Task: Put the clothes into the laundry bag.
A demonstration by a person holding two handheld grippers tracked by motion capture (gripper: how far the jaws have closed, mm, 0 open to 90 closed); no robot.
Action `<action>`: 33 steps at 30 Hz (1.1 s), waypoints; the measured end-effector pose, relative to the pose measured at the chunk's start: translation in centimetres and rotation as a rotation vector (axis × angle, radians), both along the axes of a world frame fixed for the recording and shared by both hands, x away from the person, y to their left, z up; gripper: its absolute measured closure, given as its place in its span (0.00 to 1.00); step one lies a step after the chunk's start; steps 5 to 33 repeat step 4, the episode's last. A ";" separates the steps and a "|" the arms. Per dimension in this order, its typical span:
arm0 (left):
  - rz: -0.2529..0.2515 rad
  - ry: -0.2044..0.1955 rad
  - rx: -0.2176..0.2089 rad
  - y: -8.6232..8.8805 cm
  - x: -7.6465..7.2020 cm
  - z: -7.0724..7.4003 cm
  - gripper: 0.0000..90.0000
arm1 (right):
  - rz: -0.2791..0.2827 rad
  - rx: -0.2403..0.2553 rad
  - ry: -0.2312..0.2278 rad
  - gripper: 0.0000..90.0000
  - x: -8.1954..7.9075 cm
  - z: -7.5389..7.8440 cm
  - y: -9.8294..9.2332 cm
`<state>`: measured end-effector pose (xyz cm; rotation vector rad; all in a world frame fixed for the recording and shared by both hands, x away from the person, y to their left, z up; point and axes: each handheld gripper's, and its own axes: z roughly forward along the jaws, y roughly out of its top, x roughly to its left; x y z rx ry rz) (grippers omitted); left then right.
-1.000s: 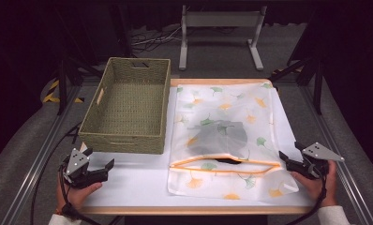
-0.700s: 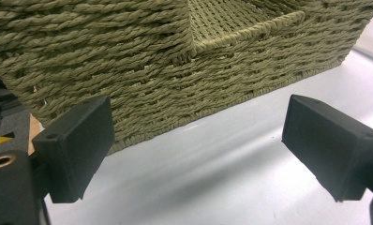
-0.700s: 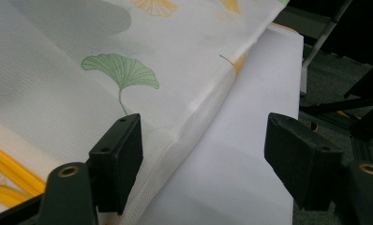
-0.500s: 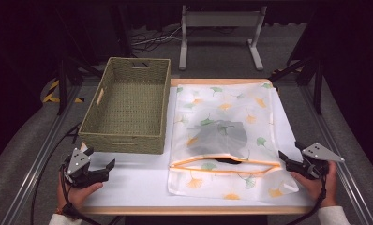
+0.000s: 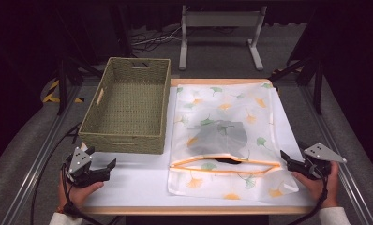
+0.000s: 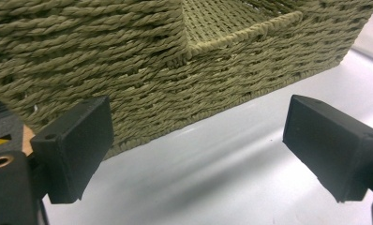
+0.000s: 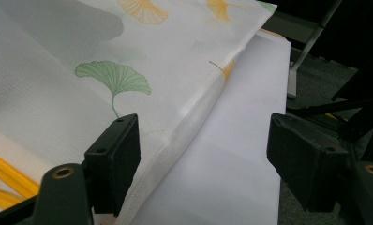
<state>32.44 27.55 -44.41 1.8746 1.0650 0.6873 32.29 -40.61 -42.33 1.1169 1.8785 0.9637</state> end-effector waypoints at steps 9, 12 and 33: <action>-0.002 0.004 0.004 -0.1 0.1 -0.1 0.11 | -0.004 0.002 -0.004 0.30 -0.2 0.1 -0.1; -0.002 0.004 0.004 -0.1 0.1 -0.1 0.11 | -0.004 0.002 -0.004 0.30 -0.2 0.1 -0.1; -0.002 0.004 0.004 -0.1 0.1 -0.1 0.11 | -0.004 0.002 -0.004 0.30 -0.2 0.1 -0.1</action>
